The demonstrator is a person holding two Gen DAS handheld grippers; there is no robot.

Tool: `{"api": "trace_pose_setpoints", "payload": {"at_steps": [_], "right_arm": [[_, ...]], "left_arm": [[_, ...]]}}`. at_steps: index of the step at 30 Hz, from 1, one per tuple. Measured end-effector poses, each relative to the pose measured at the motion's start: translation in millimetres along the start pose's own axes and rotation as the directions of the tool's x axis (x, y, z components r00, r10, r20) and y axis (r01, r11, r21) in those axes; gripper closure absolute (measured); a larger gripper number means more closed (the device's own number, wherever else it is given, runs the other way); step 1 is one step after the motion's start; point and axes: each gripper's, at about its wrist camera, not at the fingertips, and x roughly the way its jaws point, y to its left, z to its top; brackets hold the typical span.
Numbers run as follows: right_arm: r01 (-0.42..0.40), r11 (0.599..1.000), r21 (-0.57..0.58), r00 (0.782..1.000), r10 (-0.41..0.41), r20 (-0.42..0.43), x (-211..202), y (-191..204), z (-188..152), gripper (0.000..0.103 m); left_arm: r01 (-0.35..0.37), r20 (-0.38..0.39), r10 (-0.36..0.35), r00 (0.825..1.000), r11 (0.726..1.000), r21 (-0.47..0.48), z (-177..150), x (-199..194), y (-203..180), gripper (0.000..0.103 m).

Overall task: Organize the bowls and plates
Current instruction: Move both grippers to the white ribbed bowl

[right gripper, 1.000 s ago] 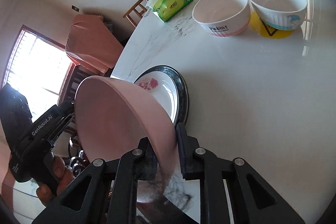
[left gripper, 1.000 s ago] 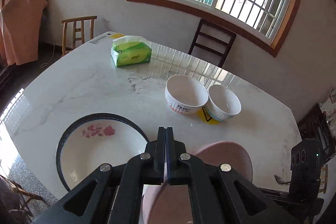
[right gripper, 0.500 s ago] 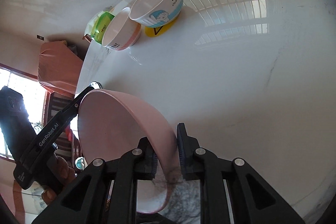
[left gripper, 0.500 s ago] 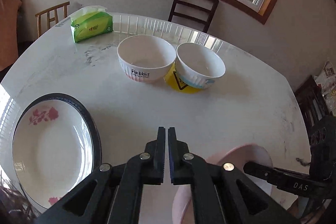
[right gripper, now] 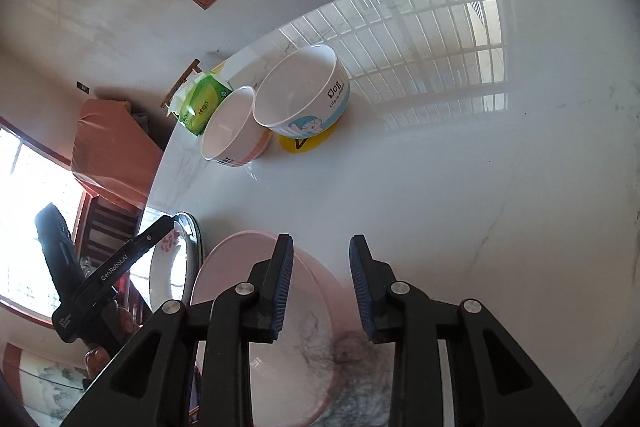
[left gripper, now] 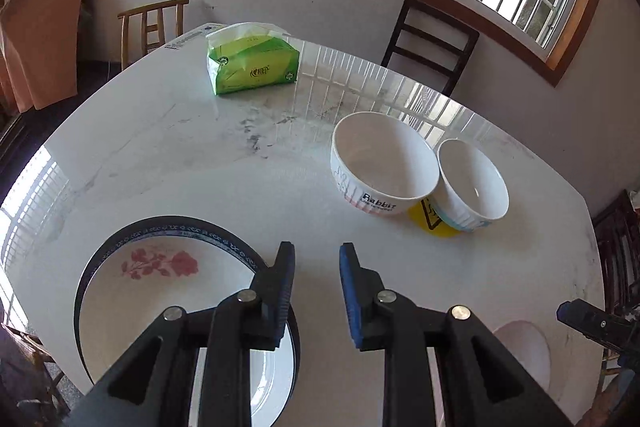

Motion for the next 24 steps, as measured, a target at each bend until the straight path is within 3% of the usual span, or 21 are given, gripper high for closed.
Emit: {"api": "trace_pose_setpoints", "payload": {"at_steps": [5,7,14,19,24], "right_arm": [[-0.127,0.992,-0.009,0.99,0.126,-0.071,10,39,26,0.07],[-0.138,0.99,0.003,0.985,0.137,-0.103,25,55,38,0.07],[-0.087,0.992,0.096,0.981,0.103,-0.165,91,79,71,0.07],[-0.039,0.985,0.166,0.985,0.066,-0.16,122,80,80,0.07],[0.027,0.973,0.231,0.986,0.012,-0.164,144,75,88,0.071]], "left_arm": [[0.001,-0.034,-0.002,0.999,1.0,-0.027,38,19,7,0.079],[0.027,-0.06,-0.03,0.998,0.999,-0.034,53,29,8,0.079],[0.075,-0.14,-0.077,0.987,0.997,-0.017,90,73,6,0.079],[0.097,-0.179,-0.099,0.979,0.995,-0.018,107,103,5,0.079],[0.127,-0.176,-0.126,0.976,0.992,-0.006,116,122,-1,0.078]]}}
